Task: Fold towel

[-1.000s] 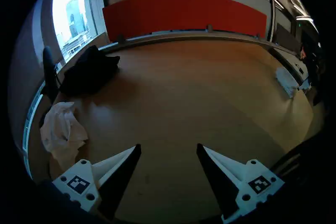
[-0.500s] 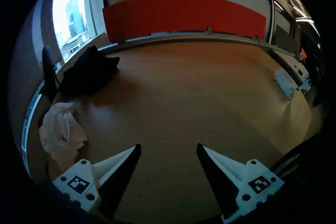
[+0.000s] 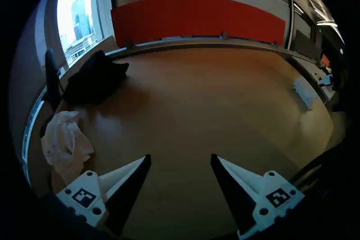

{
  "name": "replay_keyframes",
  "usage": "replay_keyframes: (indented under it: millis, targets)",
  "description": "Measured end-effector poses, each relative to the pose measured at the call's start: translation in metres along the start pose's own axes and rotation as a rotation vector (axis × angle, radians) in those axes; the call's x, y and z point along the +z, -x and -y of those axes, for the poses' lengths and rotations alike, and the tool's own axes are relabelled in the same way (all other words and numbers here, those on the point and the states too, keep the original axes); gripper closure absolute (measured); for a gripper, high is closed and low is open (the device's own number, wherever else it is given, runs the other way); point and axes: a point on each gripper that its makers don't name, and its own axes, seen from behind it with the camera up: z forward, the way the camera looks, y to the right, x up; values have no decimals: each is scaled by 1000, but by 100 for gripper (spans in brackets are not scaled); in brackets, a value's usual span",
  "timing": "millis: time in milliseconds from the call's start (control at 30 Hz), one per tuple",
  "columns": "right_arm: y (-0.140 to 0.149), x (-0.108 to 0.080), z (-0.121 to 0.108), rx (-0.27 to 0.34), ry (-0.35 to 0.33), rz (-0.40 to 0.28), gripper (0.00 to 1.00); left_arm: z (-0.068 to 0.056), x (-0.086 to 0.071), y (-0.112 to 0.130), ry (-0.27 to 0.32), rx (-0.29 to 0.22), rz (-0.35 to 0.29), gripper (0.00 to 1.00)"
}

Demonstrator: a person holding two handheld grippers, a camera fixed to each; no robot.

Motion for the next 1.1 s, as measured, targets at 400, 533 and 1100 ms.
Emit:
replay_keyframes:
  millis: [400, 533, 1100]
  targets:
    - [-21, -4, 17, 24, 26, -101, 11, 2, 3, -4, 9, -21, -9, 2]
    - [-33, -10, 24, 5, 42, -173, 11, 3, 4, -5, 11, -18, -11, 2]
    - [-88, -45, 71, 22, 29, -465, 11, 7, 10, -15, 14, -29, -28, 2]
